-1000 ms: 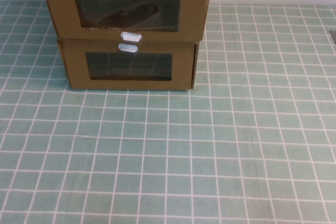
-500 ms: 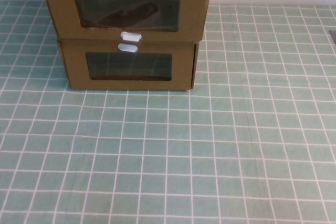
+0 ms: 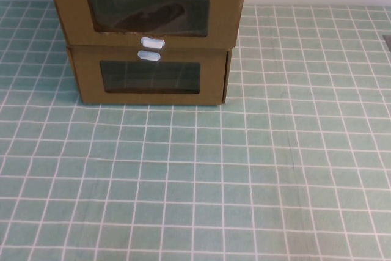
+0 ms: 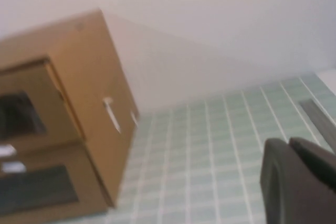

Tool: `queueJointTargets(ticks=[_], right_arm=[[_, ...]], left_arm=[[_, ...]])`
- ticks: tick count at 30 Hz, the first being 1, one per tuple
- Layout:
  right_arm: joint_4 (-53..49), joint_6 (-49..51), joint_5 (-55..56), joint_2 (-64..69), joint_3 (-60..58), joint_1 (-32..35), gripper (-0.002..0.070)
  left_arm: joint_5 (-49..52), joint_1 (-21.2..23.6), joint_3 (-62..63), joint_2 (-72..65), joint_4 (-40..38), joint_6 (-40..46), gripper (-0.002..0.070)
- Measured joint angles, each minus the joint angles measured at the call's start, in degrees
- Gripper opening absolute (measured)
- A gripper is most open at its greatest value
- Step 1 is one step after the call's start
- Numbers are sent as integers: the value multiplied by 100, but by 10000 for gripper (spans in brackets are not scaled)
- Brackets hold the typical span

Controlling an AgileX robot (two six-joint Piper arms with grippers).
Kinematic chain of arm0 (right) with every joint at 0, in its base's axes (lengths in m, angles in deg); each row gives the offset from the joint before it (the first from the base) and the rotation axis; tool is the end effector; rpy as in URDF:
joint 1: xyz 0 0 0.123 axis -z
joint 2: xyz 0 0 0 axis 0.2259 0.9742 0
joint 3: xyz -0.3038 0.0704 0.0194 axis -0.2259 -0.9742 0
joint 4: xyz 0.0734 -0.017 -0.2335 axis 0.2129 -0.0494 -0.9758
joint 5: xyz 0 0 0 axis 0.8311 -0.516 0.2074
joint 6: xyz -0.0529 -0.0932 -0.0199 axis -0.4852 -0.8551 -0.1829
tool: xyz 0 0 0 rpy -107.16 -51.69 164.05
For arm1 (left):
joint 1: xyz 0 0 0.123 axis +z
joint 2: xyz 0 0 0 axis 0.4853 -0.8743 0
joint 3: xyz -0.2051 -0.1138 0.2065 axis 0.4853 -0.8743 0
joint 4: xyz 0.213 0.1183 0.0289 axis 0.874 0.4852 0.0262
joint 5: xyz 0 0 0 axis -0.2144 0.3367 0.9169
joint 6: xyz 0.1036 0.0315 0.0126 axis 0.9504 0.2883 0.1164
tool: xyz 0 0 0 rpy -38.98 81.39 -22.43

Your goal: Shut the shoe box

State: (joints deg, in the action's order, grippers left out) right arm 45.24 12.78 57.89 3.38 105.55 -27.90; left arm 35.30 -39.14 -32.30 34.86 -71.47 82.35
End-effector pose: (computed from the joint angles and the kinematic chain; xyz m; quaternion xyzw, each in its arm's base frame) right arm 0.0142 -0.0178 0.2869 0.0605 0.6936 0.1103 0.7093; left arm 0.0341 -0.0096 0.1644 0.1153 0.8006 -0.0397 0.5867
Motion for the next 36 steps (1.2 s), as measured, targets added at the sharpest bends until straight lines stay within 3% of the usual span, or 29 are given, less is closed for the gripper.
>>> queueJointTargets(ticks=[6, 14, 25, 30, 36], right_arm=[[383, -180, 1088, 0, -324, 52, -14], [1969, -2915, 1030, 252, -849, 157, -14], [2543, -3642, 598, 378, -1232, 1295, -14], [3314, -4441, 761, 251, -1724, 1391, -14], [3440, -4564, 674, -23, -2112, 1393, -14]], left_arm=[[0, 0, 0, 3, 0, 0, -5], [4, 0, 0, 3, 0, 0, -5], [13, 0, 0, 3, 8, 0, -5], [13, 0, 0, 3, 8, 0, -5], [13, 0, 0, 3, 8, 0, -5]])
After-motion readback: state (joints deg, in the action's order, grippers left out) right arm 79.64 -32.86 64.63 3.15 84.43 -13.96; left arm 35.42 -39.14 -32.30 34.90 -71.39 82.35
